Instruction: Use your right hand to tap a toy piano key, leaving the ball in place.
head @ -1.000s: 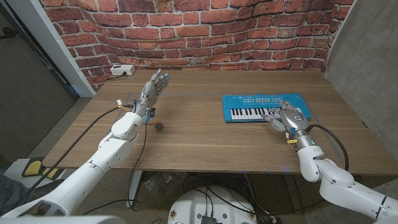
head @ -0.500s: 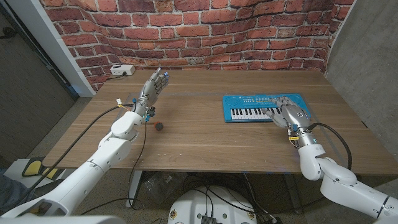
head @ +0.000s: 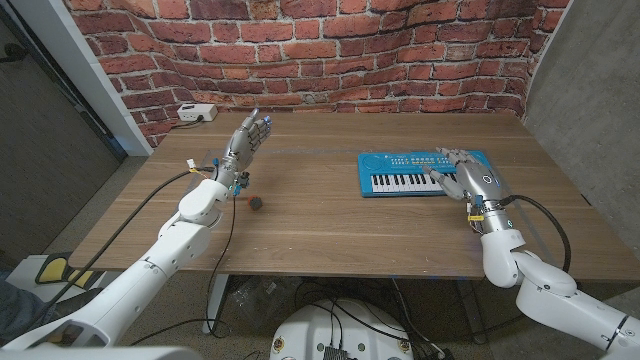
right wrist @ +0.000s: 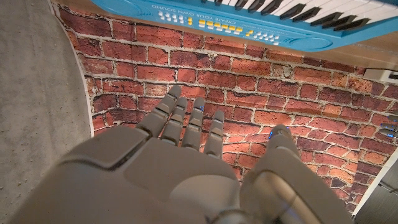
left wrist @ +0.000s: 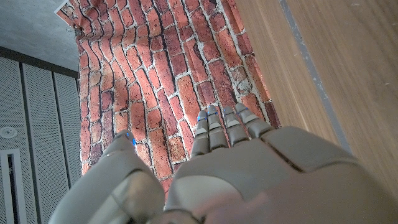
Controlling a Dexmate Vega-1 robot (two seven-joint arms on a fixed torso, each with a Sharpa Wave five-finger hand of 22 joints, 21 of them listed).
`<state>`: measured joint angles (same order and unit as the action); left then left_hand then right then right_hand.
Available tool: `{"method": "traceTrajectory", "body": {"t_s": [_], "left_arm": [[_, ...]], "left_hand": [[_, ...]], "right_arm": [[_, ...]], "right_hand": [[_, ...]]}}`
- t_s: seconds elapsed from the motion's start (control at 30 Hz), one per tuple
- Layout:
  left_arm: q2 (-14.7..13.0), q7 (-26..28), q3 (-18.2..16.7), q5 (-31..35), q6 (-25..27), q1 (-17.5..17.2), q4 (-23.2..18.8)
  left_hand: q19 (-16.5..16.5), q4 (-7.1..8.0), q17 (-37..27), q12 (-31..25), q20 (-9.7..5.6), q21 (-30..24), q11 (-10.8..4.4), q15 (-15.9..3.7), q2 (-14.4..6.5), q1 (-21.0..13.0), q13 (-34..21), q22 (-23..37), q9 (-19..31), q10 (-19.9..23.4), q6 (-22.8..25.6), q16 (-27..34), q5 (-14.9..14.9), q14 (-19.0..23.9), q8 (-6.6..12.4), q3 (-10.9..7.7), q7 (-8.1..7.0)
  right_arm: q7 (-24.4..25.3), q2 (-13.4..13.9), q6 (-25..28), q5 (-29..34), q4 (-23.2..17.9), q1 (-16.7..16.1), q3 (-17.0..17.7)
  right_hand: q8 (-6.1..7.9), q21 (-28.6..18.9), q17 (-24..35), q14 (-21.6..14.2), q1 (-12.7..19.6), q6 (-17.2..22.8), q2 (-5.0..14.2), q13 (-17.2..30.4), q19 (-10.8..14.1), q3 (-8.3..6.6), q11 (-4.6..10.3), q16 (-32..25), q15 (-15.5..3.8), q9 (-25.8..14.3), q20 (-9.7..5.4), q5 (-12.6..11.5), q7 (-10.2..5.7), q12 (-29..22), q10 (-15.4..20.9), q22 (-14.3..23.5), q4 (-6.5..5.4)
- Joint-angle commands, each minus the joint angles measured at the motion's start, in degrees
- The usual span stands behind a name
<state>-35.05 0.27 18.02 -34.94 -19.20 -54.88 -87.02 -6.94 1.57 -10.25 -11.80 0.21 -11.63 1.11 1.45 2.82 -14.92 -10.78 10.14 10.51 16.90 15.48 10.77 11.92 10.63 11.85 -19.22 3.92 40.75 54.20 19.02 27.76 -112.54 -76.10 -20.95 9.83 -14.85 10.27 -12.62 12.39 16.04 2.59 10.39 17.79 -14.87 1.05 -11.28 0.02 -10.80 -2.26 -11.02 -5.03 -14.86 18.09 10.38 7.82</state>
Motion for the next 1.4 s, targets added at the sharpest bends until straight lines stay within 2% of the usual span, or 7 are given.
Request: {"method": "traceTrajectory", "body": {"t_s": [0.03,0.23,0.5,0.7,0.8,1.1,1.4], "left_arm": [[-0.16,-0.62,-0.17,-0.55,-0.14,-0.26,-0.15],[-0.21,-0.6,-0.21,-0.51,-0.26,-0.43,-0.18],[-0.28,-0.27,-0.46,-0.49,-0.53,-0.93,-0.57],[-0.55,0.1,-0.65,-0.32,-0.51,-1.38,-1.14],[-0.67,0.24,-0.73,-0.32,-0.41,-1.6,-1.41],[-0.85,0.75,-0.97,-0.17,-0.51,-2.35,-2.18],[-0.73,1.44,-1.14,-0.12,-0.48,-2.97,-2.6]], "left_hand": [[0.82,0.05,-0.22,0.08,0.17,0.19,0.14,0.09,0.35,-0.01,-0.21,0.16,0.25,-0.08,0.33,-0.15,-0.17,-0.14,-0.13,0.29,0.23],[1.01,0.04,-0.22,0.21,0.25,0.25,0.18,0.15,0.29,-0.08,-0.21,0.16,0.25,-0.38,0.05,-0.22,-0.13,-0.38,-0.26,0.32,0.38],[1.12,0.03,-0.21,0.21,0.24,0.25,0.38,0.14,0.21,-0.17,-0.22,0.16,0.26,-0.41,0.18,-0.19,-0.09,-0.4,-0.24,0.35,0.36],[1.09,0.03,-0.21,0.2,0.21,0.21,0.39,0.1,0.18,-0.22,-0.22,0.17,0.26,-0.38,0.2,-0.18,-0.07,-0.41,-0.25,0.38,0.35],[1.1,0.02,-0.21,0.19,0.2,0.21,0.28,0.16,0.17,-0.23,-0.22,0.17,0.26,-0.34,0.19,-0.17,-0.07,-0.42,-0.26,0.4,0.4],[1.09,0.02,-0.21,0.18,0.17,0.17,0.12,0.15,0.14,-0.28,-0.23,0.17,0.27,-0.31,0.16,-0.15,-0.05,-0.41,-0.3,0.46,0.39],[1.23,0.02,-0.21,0.38,0.05,0.19,0.37,0.11,0.1,-0.34,-0.23,0.18,0.27,-0.84,-0.14,-0.36,-0.03,-1.1,-0.44,0.53,0.28]], "right_arm": [[-2.07,-1.07,-1.3,-2.25,-2.0,-0.15,2.21],[-4.43,-2.11,-5.11,-7.51,-2.53,-0.34,4.4],[-6.42,-3.64,-10.89,-12.53,-1.28,0.16,6.11],[-7.49,-5.17,-15.27,-15.67,0.0,0.84,6.97],[-8.12,-5.72,-16.86,-16.76,0.56,1.2,7.27],[-11.89,-8.13,-24.56,-23.85,3.27,2.59,8.48],[-16.23,-8.89,-26.7,-28.16,4.41,4.17,8.92]], "right_hand": [[0.47,-0.38,0.1,-0.75,0.18,-0.43,-0.26,0.04,0.66,0.23,-0.27,-0.43,0.26,-0.2,-2.38,0.16,0.72,0.07,0.71,0.13,0.21],[0.78,-0.3,0.18,-1.07,-0.19,-0.45,-0.16,0.04,1.0,0.34,-1.47,-0.27,0.79,-0.22,-2.03,0.21,1.75,0.51,0.21,0.13,-0.1],[1.23,0.07,0.21,-1.3,-0.65,-0.06,-0.09,0.08,1.2,0.5,-5.42,0.12,1.34,-0.3,-1.79,0.28,3.98,0.89,0.41,0.13,-0.43],[1.56,0.19,0.22,-1.17,-0.76,0.62,-0.1,0.1,1.25,0.56,-5.65,0.26,1.52,-0.34,-1.65,0.3,4.75,1.06,0.28,0.13,-0.5],[2.7,0.4,0.21,-1.43,-0.95,3.54,-0.05,0.15,1.52,0.64,-6.44,0.36,1.71,-0.55,-1.39,0.32,6.72,1.24,0.4,0.13,-0.63],[1.67,0.6,0.2,-1.55,-1.01,1.23,-0.12,0.2,1.77,0.72,-6.93,0.46,2.32,-0.59,-0.84,0.35,7.19,1.4,0.53,0.13,-0.63],[1.6,0.71,0.21,-1.59,-1.08,1.05,-0.16,0.22,1.83,0.77,-7.05,0.5,2.59,-0.56,-0.62,0.38,7.53,1.34,0.93,0.13,-0.65]]}}
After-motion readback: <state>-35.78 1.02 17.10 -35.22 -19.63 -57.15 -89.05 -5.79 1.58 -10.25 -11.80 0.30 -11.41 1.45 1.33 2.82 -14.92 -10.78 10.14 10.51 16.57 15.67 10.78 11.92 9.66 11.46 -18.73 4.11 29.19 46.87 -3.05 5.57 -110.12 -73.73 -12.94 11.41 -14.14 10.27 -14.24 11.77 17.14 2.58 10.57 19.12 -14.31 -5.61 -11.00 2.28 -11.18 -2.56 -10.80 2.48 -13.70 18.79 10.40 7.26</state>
